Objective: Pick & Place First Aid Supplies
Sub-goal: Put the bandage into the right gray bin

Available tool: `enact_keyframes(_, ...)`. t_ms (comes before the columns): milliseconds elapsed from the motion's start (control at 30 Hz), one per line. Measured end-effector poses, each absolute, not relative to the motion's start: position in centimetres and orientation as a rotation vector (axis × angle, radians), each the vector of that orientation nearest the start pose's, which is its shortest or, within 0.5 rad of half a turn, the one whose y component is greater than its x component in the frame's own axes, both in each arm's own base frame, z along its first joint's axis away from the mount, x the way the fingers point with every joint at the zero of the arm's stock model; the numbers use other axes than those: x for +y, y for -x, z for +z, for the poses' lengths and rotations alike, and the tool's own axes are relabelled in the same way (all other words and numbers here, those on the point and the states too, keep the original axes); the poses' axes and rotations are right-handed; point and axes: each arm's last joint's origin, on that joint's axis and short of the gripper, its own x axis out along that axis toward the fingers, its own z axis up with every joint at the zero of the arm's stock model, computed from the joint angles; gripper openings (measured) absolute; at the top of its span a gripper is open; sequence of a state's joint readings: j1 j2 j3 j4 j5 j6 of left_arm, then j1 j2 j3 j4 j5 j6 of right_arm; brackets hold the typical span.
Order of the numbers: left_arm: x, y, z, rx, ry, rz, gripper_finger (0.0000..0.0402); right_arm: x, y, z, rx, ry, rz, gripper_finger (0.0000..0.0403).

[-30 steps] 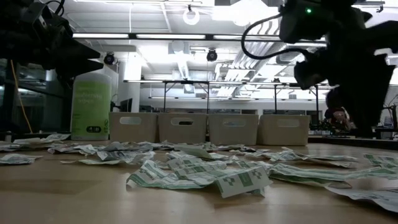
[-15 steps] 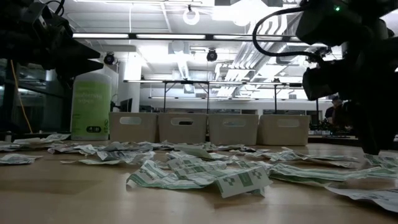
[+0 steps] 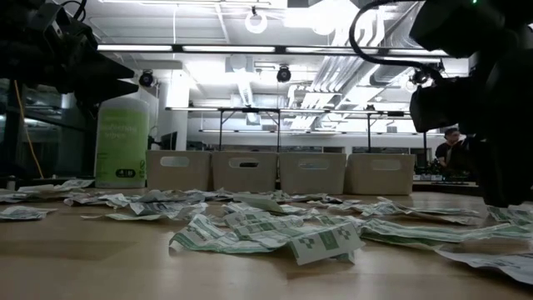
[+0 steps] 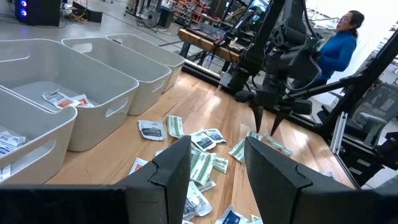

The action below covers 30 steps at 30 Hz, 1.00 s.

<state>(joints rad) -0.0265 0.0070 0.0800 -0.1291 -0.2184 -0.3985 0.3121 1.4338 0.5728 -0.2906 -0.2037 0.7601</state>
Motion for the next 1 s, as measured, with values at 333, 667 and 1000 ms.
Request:
enact_keyframes(333, 0.4, -9.2, 17.8, 0.016, 0.39, 0.2, 0.015, 8.6, -21.9, 12.4, 1.268, -0.617, 0.008, 0.0165)
enact_keyframes(667, 0.4, -9.2, 17.8, 0.017, 0.39, 0.2, 0.015, 9.1, -22.2, 12.1, 1.263, -0.628, 0.039, 0.0156)
enact_keyframes(1000, 0.4, -9.2, 17.8, 0.017, 0.39, 0.2, 0.015, 9.0, -22.1, 12.0, 1.272, -0.622, 0.031, 0.0074)
